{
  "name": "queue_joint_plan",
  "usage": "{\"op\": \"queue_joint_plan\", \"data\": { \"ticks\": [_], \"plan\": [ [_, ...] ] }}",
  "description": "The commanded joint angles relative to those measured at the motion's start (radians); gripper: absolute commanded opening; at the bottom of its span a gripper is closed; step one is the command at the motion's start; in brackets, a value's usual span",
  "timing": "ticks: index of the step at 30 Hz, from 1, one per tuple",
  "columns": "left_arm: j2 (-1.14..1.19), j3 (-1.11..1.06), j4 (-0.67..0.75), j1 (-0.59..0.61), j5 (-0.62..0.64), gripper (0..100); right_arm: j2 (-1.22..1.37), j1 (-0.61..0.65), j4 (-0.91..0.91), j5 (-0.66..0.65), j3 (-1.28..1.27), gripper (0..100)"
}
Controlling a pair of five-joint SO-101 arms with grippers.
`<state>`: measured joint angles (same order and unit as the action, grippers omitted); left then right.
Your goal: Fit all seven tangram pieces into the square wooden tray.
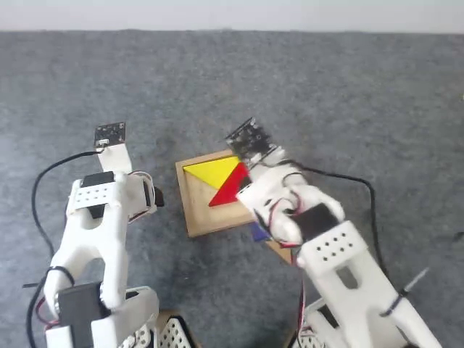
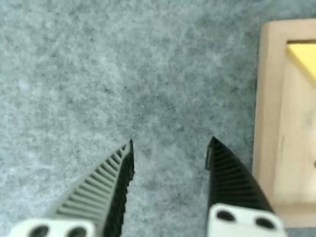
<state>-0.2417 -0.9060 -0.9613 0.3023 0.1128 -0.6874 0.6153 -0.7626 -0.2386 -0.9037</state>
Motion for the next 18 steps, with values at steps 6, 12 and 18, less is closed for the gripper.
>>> {"op": "queue_joint_plan", "data": {
  "ticks": [6,12,18],
  "plan": [
    [-0.132,0.058,0.02,-0.115,0.052,22,0.351,0.031,0.183,-0.169,0.018,21.3],
    [0.103,0.217,0.031,-0.256,0.178,23,0.432,0.018,0.22,-0.264,0.018,21.3],
    [0.287,0.343,-0.068,-0.253,0.143,20,0.464,-0.038,0.234,-0.311,0.017,21.3]
  ]
}}
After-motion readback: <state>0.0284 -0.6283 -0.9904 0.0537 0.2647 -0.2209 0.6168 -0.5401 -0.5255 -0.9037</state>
